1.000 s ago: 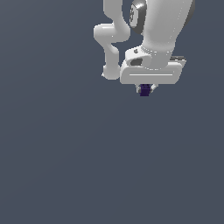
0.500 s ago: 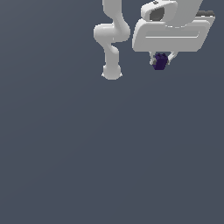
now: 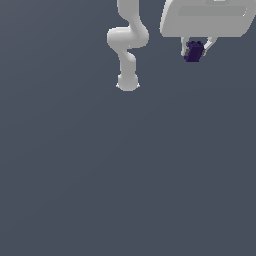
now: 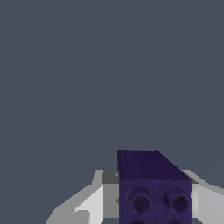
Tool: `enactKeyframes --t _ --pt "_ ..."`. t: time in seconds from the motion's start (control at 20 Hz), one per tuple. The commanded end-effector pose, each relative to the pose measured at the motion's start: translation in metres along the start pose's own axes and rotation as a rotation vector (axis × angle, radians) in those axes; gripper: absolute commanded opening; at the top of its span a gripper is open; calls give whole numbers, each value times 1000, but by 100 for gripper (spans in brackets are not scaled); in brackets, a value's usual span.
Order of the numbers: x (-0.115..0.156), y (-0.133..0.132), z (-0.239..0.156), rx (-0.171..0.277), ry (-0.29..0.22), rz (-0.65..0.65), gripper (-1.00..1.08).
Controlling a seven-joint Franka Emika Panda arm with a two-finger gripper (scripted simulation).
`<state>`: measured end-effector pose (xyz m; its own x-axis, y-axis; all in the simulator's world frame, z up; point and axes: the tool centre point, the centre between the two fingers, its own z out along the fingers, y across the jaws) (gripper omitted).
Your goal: Pick up the object and move it to a goal position.
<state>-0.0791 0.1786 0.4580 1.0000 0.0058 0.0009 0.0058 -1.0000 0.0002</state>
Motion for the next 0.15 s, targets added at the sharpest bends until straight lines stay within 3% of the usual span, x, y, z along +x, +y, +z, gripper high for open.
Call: enactKeyframes --t 0.0,0.1 --pt "-1 -2 -4 0 -1 0 -100" --pt "-1 -2 -5 0 -1 0 -100"
